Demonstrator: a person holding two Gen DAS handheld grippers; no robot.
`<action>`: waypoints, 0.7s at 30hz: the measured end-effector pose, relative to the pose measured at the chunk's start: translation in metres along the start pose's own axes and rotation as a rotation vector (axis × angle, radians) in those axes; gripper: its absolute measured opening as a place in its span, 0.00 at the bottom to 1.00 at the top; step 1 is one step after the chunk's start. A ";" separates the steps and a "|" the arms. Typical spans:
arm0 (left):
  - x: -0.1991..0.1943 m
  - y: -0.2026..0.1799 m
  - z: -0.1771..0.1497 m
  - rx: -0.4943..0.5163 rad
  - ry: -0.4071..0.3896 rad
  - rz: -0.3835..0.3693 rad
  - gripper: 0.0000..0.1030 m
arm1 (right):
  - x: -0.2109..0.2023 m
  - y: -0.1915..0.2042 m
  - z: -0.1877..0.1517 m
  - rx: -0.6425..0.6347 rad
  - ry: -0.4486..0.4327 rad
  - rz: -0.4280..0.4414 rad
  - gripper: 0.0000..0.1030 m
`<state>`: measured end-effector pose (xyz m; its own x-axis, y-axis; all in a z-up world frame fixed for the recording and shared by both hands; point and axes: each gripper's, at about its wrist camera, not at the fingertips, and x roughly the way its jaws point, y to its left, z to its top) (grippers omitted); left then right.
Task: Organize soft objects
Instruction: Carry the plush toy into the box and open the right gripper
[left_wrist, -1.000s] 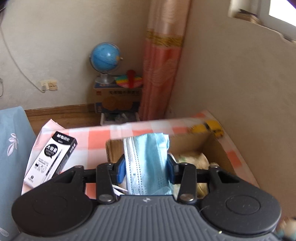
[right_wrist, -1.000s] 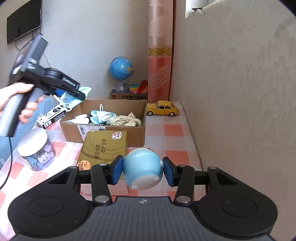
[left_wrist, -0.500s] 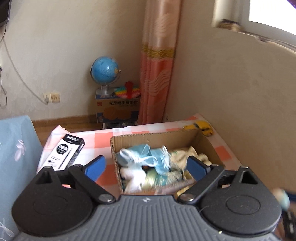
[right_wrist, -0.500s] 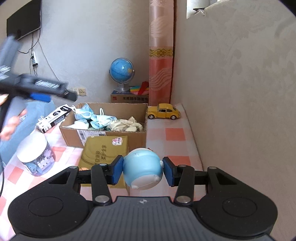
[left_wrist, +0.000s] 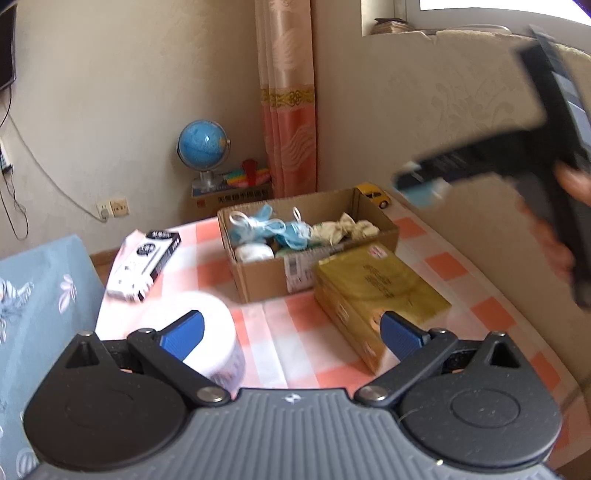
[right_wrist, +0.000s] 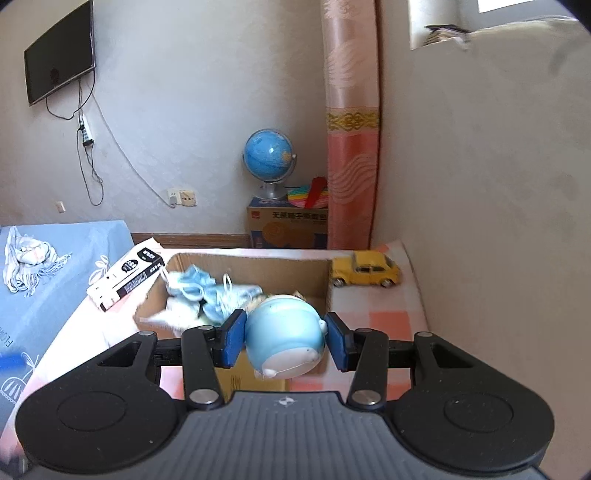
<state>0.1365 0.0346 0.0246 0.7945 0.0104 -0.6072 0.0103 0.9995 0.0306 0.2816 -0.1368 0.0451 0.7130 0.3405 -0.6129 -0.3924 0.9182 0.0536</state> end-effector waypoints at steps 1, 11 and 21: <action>-0.001 -0.001 -0.002 -0.010 0.009 -0.002 0.98 | 0.006 0.001 0.005 -0.004 0.002 -0.002 0.50; 0.009 0.002 -0.019 -0.058 0.079 0.008 0.98 | 0.083 0.004 0.052 0.019 0.074 0.034 0.50; 0.018 0.014 -0.024 -0.100 0.108 0.037 0.98 | 0.124 0.006 0.055 0.006 0.093 0.004 0.96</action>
<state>0.1369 0.0494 -0.0052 0.7229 0.0455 -0.6895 -0.0829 0.9963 -0.0211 0.3997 -0.0780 0.0121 0.6540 0.3243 -0.6834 -0.3918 0.9181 0.0608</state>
